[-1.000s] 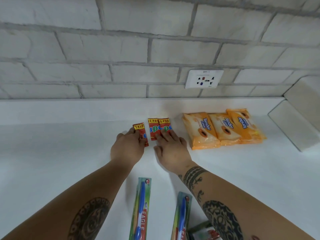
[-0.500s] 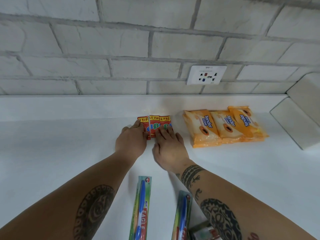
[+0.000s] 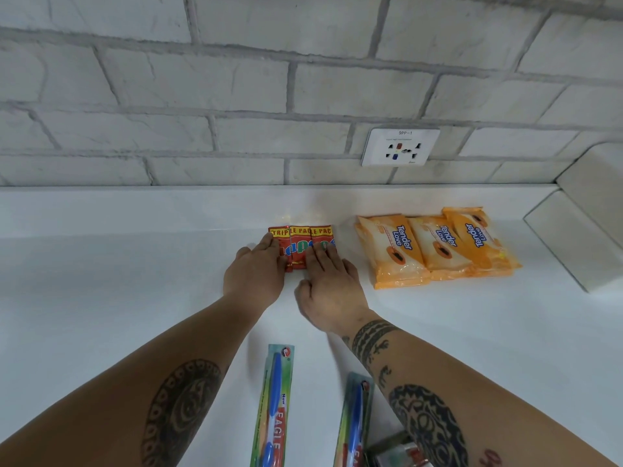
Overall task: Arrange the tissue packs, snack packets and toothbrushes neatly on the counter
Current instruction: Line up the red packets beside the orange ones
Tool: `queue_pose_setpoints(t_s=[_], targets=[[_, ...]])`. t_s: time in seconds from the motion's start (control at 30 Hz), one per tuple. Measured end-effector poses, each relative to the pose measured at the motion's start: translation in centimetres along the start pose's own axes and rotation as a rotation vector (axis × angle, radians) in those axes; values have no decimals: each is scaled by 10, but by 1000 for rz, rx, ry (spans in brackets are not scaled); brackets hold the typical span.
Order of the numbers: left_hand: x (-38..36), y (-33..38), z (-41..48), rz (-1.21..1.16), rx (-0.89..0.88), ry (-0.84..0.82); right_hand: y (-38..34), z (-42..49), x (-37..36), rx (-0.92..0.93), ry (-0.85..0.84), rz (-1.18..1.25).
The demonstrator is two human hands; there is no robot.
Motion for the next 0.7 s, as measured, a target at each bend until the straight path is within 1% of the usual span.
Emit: queue_pose_setpoints(t_s=[0.3, 0.43, 0.57, 0.7], targets=[[-2, -2, 0, -34, -4, -1, -1, 0, 2, 11, 10, 22], [0, -2, -2, -101, 14, -14, 0, -4, 6, 48, -11, 76], [1, -7, -9, -130, -41, -34, -1, -18, 16, 40, -45, 116], [9, -10, -27, -166, -22, -79, -9, -42, 36, 28, -64, 84]])
Point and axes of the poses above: each hand's wrist, its own z-axis towards the middle knuckle, its own x-axis out of the back of the hand, y = z × x, the point moved 1 cm from there along z, towards the middle knuckle, and after that the axes turned 10 degrees about z, right-handed, at the moved point
